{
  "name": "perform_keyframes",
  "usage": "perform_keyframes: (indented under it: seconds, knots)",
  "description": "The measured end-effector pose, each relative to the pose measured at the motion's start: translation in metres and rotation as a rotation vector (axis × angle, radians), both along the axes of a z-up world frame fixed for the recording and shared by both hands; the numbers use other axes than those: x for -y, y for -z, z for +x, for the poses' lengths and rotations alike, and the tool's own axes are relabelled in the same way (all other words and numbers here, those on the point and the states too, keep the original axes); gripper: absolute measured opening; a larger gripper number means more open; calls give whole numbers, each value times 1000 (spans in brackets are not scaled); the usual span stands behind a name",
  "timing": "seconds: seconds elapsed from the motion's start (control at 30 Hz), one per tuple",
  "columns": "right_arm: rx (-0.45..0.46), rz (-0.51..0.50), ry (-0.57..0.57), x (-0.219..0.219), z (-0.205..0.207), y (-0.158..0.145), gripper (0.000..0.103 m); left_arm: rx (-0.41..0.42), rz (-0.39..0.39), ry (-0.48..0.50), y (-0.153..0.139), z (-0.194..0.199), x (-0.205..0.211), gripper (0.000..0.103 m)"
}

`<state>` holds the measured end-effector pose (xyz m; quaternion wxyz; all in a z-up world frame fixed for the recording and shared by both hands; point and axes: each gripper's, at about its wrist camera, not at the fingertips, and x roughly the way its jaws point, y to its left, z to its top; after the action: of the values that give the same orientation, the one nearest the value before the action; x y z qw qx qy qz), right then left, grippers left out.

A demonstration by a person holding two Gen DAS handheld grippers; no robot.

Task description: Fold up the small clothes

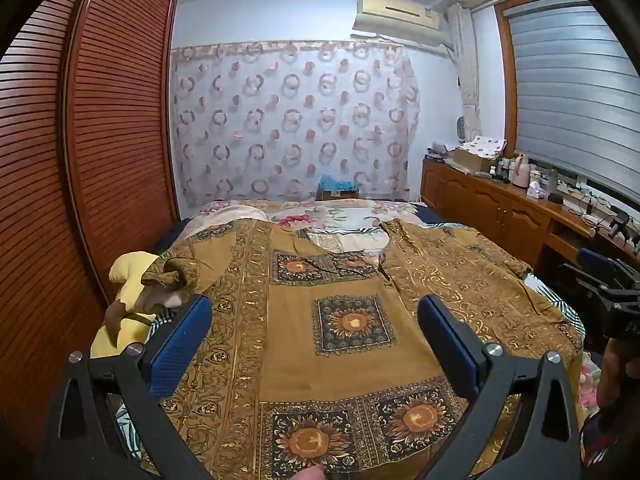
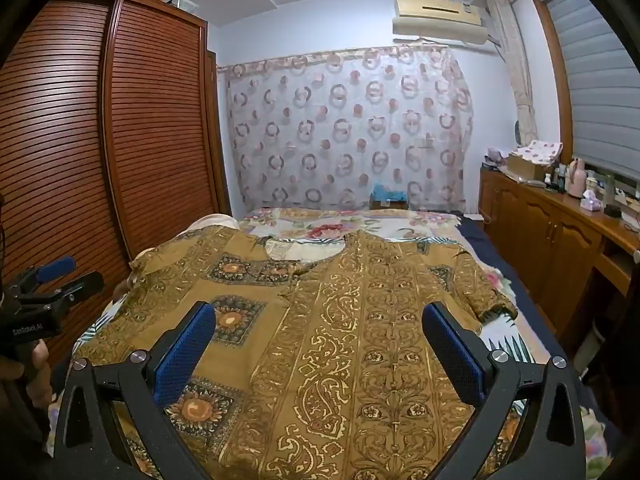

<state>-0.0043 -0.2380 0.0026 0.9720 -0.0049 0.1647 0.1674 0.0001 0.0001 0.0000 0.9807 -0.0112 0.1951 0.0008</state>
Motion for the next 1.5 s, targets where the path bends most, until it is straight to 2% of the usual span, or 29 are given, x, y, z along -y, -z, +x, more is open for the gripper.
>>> perform_keyframes:
  seconds: [1.5]
  knots:
    - [-5, -3, -1, -1, -2, 1, 103, 5, 7, 0, 0, 0, 0, 103]
